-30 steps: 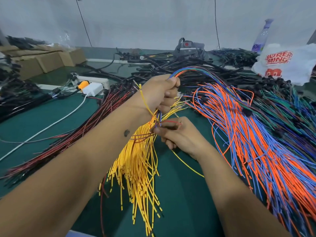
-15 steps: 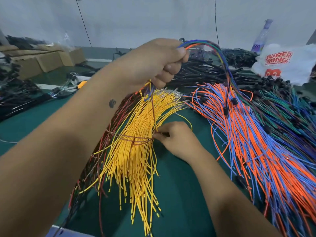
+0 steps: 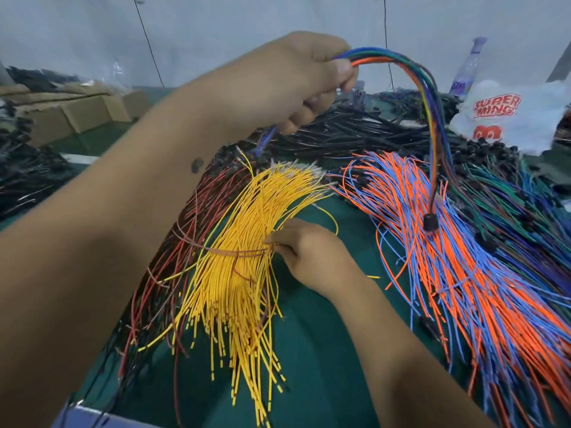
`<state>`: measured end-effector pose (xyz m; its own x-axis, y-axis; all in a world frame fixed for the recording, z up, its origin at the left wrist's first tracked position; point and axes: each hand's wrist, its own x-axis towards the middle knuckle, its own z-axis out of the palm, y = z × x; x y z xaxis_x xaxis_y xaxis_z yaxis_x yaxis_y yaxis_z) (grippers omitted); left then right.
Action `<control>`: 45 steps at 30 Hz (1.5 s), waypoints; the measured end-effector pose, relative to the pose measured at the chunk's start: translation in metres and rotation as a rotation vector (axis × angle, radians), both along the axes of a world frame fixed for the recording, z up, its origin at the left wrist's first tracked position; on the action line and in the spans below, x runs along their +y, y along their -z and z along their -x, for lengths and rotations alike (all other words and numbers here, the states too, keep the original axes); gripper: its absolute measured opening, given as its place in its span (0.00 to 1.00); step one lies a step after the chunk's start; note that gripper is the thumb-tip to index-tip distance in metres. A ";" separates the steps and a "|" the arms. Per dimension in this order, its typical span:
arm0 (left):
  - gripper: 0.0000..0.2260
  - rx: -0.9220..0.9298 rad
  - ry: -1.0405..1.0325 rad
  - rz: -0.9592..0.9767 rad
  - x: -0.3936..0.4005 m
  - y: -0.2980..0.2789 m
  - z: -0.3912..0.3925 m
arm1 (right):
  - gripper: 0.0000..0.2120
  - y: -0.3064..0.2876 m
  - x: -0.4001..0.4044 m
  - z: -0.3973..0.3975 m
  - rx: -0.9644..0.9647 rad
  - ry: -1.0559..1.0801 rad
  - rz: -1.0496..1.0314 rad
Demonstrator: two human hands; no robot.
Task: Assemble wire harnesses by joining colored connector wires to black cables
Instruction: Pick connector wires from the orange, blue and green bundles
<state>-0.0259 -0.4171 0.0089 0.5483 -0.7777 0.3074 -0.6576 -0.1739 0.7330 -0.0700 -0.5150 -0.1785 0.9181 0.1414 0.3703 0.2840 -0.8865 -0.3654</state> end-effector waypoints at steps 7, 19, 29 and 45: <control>0.13 0.226 -0.058 0.077 -0.014 0.047 -0.009 | 0.29 0.010 0.010 -0.008 0.065 -0.083 -0.432; 0.08 -0.019 -0.269 0.065 -0.023 0.188 -0.022 | 0.07 -0.003 -0.046 -0.014 0.012 0.237 -1.465; 0.12 -0.447 -0.246 -0.133 -0.012 0.181 -0.013 | 0.15 -0.009 -0.039 -0.010 -0.027 0.121 -1.389; 0.10 -0.274 -0.341 -0.273 0.014 0.179 -0.037 | 0.10 -0.012 -0.035 -0.011 -0.476 0.465 -1.256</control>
